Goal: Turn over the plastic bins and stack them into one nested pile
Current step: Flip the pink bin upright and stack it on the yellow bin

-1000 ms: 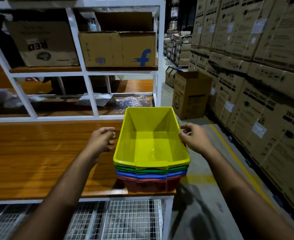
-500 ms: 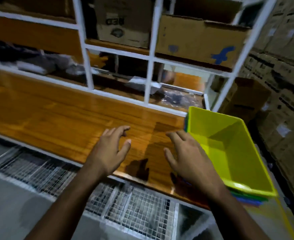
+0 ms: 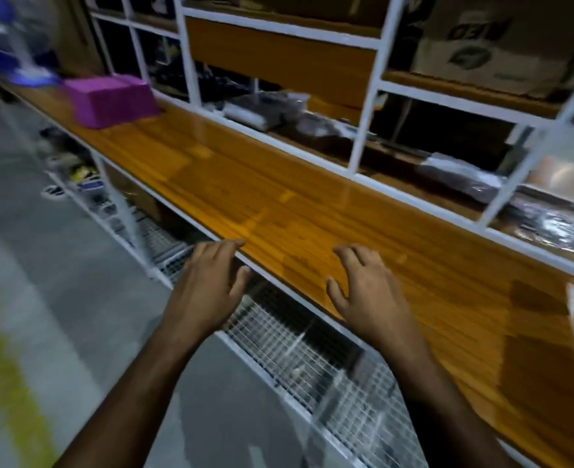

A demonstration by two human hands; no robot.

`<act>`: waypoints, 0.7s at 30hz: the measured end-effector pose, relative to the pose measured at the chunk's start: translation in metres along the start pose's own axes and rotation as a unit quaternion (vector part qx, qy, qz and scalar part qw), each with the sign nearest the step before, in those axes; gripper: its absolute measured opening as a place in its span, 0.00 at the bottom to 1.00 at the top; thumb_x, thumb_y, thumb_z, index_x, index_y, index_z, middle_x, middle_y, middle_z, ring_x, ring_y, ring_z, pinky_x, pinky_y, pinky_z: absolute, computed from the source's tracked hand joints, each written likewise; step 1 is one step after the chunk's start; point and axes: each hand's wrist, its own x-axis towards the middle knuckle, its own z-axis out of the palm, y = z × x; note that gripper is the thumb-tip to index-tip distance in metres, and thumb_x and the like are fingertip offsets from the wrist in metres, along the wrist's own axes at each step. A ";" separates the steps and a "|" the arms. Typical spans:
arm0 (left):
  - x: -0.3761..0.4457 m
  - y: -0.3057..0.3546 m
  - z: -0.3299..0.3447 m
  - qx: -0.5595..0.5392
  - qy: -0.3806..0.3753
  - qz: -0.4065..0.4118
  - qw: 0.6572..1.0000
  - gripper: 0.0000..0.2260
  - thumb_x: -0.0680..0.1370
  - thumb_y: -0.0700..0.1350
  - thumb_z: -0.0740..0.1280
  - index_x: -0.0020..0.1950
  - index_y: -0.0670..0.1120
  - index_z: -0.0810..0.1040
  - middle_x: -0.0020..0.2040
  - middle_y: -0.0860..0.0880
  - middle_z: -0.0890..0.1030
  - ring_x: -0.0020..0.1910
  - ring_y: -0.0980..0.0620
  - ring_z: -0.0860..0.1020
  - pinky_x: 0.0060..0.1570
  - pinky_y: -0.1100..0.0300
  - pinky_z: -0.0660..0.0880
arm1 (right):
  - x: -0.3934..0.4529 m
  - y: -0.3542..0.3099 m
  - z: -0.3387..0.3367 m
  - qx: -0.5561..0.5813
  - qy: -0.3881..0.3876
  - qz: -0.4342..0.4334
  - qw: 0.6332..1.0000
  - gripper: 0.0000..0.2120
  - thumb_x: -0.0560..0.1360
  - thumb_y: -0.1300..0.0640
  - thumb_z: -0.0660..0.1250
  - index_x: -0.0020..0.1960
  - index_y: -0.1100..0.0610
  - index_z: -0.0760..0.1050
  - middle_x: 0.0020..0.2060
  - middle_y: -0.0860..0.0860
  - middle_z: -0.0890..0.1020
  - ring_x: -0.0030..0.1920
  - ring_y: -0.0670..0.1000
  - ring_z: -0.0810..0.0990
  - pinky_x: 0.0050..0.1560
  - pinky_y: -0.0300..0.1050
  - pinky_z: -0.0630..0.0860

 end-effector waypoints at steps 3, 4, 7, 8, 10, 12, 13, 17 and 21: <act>0.009 -0.050 -0.015 0.011 0.019 -0.026 0.999 0.19 0.81 0.51 0.62 0.71 0.47 0.71 0.66 0.48 0.77 0.65 0.46 0.71 0.61 0.49 0.71 | 0.038 -0.044 0.029 0.007 -0.020 -0.031 0.999 0.26 0.80 0.43 0.58 0.74 0.52 0.63 0.70 0.52 0.70 0.68 0.53 0.68 0.66 0.50 0.70; 0.015 -0.069 -0.018 0.016 0.025 -0.035 0.999 0.19 0.81 0.50 0.63 0.71 0.47 0.71 0.65 0.47 0.77 0.64 0.47 0.71 0.61 0.49 0.71 | 0.053 -0.059 0.039 0.011 -0.026 -0.038 0.999 0.26 0.80 0.42 0.58 0.75 0.52 0.63 0.71 0.52 0.70 0.69 0.53 0.67 0.67 0.50 0.70; 0.038 -0.121 -0.027 0.034 0.033 -0.056 0.997 0.19 0.81 0.51 0.62 0.71 0.47 0.71 0.66 0.48 0.76 0.65 0.47 0.71 0.62 0.50 0.71 | 0.102 -0.101 0.069 0.020 -0.039 -0.064 0.997 0.26 0.80 0.42 0.58 0.75 0.51 0.63 0.71 0.51 0.70 0.70 0.52 0.68 0.67 0.51 0.71; 0.048 -0.139 -0.030 0.039 0.035 -0.064 0.997 0.19 0.81 0.51 0.62 0.71 0.48 0.70 0.66 0.48 0.76 0.65 0.47 0.71 0.62 0.50 0.71 | 0.120 -0.116 0.078 0.022 -0.043 -0.073 0.996 0.26 0.80 0.42 0.57 0.75 0.52 0.63 0.70 0.52 0.71 0.69 0.53 0.69 0.66 0.52 0.72; 0.073 -0.179 -0.036 0.052 0.041 -0.075 0.995 0.20 0.81 0.52 0.62 0.72 0.49 0.69 0.67 0.49 0.75 0.66 0.48 0.70 0.62 0.49 0.70 | 0.162 -0.145 0.103 0.022 -0.044 -0.090 0.995 0.26 0.80 0.41 0.57 0.74 0.52 0.64 0.69 0.52 0.72 0.68 0.53 0.70 0.66 0.53 0.72; 0.098 -0.217 -0.041 0.063 0.042 -0.089 0.993 0.21 0.81 0.53 0.62 0.73 0.50 0.68 0.68 0.50 0.74 0.67 0.48 0.69 0.63 0.48 0.69 | 0.203 -0.174 0.123 0.023 -0.045 -0.102 0.994 0.26 0.80 0.40 0.55 0.74 0.50 0.63 0.70 0.50 0.71 0.69 0.51 0.69 0.69 0.57 0.68; 0.112 -0.239 -0.043 0.068 0.039 -0.095 0.992 0.21 0.80 0.53 0.62 0.73 0.50 0.68 0.68 0.50 0.74 0.67 0.48 0.68 0.63 0.49 0.68 | 0.225 -0.188 0.135 0.022 -0.047 -0.104 0.993 0.26 0.80 0.40 0.55 0.75 0.49 0.62 0.71 0.48 0.70 0.70 0.49 0.68 0.71 0.61 0.65; 0.168 -0.326 -0.057 0.093 0.012 -0.122 0.988 0.23 0.80 0.54 0.61 0.74 0.51 0.66 0.70 0.50 0.73 0.68 0.48 0.67 0.65 0.49 0.69 | 0.321 -0.250 0.180 0.051 -0.072 -0.133 0.987 0.28 0.80 0.41 0.57 0.76 0.50 0.60 0.72 0.50 0.69 0.71 0.50 0.66 0.70 0.52 0.68; 0.222 -0.403 -0.077 0.099 0.011 -0.151 0.984 0.24 0.80 0.55 0.60 0.75 0.51 0.64 0.72 0.50 0.71 0.70 0.48 0.66 0.67 0.48 0.68 | 0.410 -0.315 0.217 0.074 -0.093 -0.164 0.979 0.28 0.80 0.41 0.57 0.76 0.50 0.60 0.72 0.50 0.68 0.70 0.49 0.66 0.70 0.49 0.67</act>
